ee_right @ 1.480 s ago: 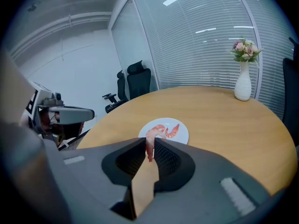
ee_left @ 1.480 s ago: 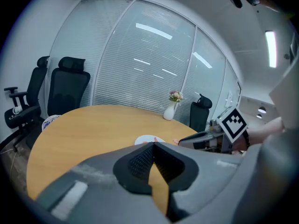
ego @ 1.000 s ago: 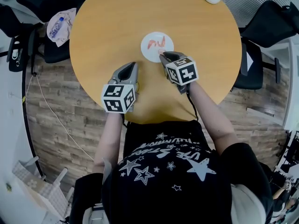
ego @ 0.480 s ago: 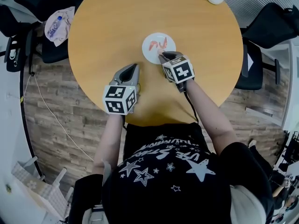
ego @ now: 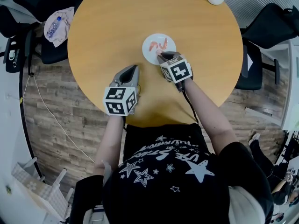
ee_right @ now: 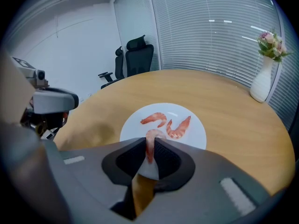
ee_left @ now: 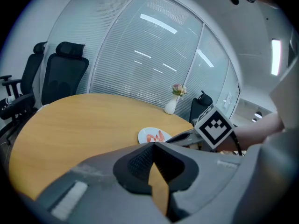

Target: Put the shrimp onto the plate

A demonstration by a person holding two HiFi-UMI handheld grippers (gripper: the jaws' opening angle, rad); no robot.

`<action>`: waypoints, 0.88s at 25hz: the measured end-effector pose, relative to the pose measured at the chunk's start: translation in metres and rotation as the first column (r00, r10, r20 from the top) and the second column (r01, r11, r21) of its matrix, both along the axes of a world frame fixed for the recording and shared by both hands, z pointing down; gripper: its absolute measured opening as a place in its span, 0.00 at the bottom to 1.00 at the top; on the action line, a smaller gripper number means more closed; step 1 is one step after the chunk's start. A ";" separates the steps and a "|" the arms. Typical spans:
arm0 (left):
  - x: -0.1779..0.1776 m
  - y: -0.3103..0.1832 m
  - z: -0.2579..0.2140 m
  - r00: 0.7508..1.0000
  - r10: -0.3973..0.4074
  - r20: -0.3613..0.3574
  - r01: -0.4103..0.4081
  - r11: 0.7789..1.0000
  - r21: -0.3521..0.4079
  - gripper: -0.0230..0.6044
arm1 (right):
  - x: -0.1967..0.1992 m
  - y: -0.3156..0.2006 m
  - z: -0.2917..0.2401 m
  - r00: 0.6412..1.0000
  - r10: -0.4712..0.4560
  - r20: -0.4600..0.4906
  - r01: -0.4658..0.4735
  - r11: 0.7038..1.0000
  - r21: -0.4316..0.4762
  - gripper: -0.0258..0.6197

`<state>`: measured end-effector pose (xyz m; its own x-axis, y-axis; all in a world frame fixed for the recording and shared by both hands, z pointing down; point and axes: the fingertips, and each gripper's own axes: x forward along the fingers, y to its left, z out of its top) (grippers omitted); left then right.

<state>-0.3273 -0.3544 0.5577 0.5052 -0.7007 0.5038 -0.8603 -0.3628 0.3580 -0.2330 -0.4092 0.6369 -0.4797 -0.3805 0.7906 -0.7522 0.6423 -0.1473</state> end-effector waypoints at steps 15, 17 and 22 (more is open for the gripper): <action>0.005 0.007 0.002 1.000 0.004 -0.005 -0.004 1.000 -0.008 0.04 | -0.001 0.002 0.003 0.999 -0.015 -0.033 0.015 1.000 -0.011 0.15; 0.004 0.007 0.002 1.000 0.001 -0.004 -0.001 1.000 -0.008 0.04 | -0.002 0.003 0.004 0.999 -0.020 -0.027 0.019 1.000 -0.014 0.17; 0.006 0.009 -0.001 1.000 -0.008 -0.001 0.008 1.000 -0.002 0.04 | 0.001 0.001 -0.001 1.000 -0.014 -0.011 0.014 1.000 0.007 0.18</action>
